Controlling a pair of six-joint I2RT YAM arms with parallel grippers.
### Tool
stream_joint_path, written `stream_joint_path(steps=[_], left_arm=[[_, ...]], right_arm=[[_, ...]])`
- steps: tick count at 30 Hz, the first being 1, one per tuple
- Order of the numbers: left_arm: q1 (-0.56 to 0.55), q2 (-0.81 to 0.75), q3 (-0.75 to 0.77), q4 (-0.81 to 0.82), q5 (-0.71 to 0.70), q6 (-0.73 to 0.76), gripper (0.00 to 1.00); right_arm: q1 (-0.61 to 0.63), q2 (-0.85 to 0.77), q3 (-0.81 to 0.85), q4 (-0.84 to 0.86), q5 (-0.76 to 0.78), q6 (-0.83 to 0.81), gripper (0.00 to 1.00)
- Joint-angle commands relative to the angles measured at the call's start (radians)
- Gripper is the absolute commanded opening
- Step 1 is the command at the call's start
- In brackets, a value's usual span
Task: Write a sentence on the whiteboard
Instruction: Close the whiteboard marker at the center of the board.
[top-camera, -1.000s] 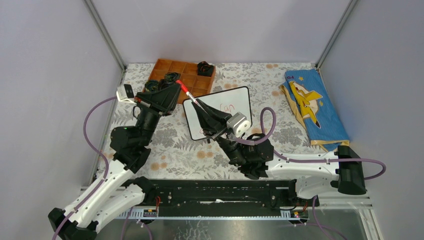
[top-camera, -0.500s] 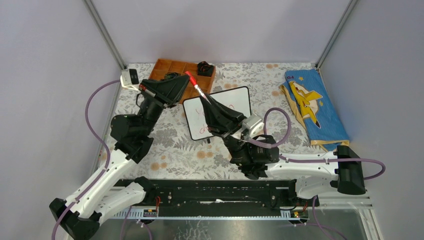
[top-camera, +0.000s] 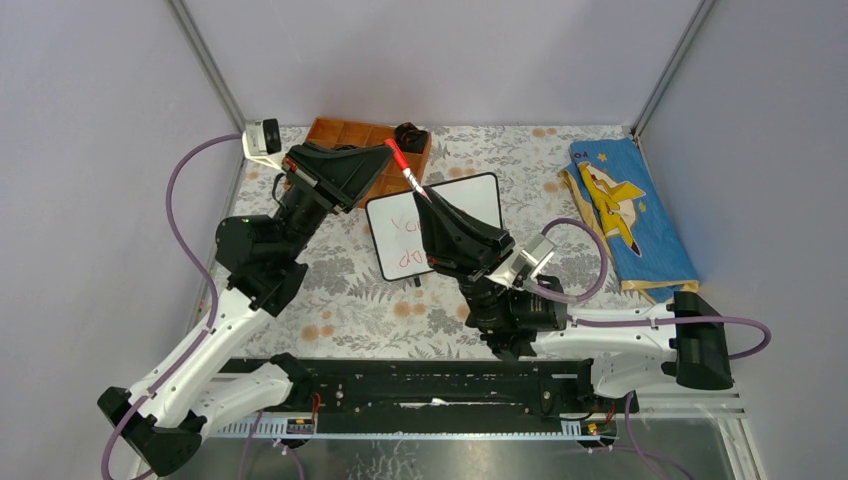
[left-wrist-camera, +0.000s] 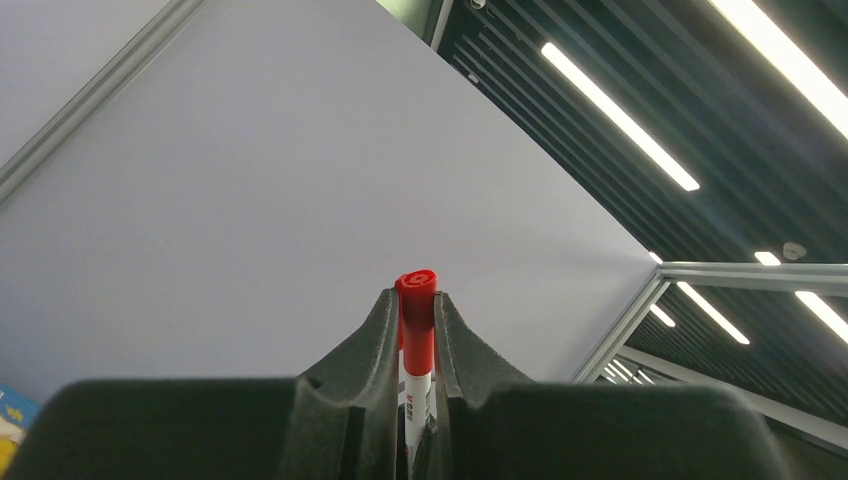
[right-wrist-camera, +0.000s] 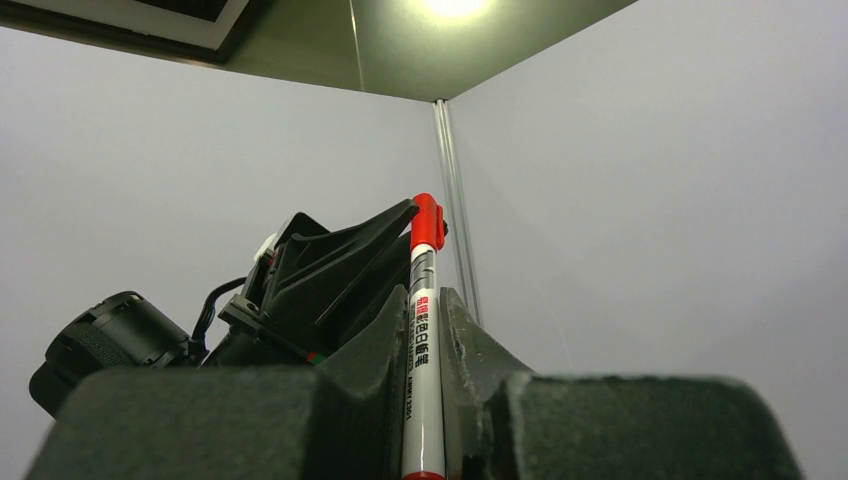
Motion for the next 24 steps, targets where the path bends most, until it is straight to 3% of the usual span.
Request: stream_joint_path(steps=[1,24], left_arm=[[-0.021,-0.002,0.013,-0.008,0.094,0.019,0.12],[-0.026,-0.034,-0.008,-0.028,0.052,0.045,0.31]], right_arm=[[0.003,-0.026,0.000,0.084,-0.023,0.018,0.00],[0.003,-0.040,-0.001,0.055,-0.023,0.017,0.00]])
